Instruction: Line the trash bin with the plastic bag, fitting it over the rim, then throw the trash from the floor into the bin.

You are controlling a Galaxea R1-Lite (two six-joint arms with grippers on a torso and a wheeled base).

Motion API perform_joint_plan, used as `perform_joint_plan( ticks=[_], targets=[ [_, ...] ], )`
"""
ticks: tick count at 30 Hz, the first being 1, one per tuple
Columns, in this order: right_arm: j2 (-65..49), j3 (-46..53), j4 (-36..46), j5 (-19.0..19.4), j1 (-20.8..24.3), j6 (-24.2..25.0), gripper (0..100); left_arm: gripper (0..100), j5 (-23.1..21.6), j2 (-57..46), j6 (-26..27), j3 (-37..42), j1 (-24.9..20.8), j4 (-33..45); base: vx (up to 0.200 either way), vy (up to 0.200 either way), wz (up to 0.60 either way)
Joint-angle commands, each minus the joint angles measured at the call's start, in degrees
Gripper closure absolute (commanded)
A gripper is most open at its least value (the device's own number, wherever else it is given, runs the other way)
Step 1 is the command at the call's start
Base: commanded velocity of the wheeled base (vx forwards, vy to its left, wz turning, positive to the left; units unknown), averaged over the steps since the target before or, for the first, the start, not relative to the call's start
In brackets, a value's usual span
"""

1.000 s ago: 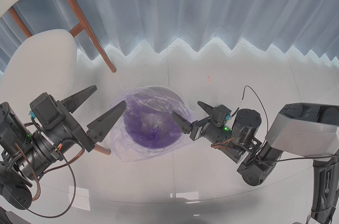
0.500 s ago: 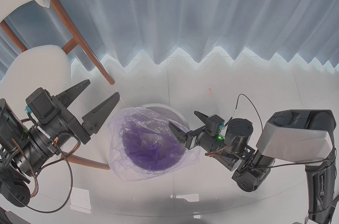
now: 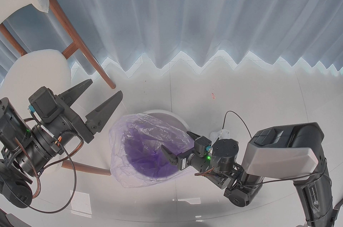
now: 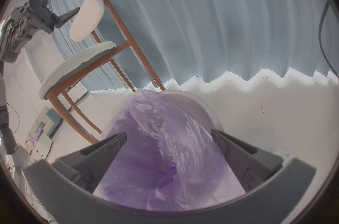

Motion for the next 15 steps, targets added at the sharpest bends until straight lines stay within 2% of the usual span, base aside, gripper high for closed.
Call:
perform_joint_plan(
  ticks=[1,15],
  targets=[
    [2.5,-1.5,-0.9,-0.2,0.3,0.1,0,0,0.0,0.5,0.0,0.2,-0.2,-0.1,0.0,0.0,0.0],
    [0.3,-2.2,-1.0,-0.2,-0.2,0.1,0,0,0.0,1.2,0.0,0.5,-0.3,-0.1,0.0,0.0,0.0]
  ],
)
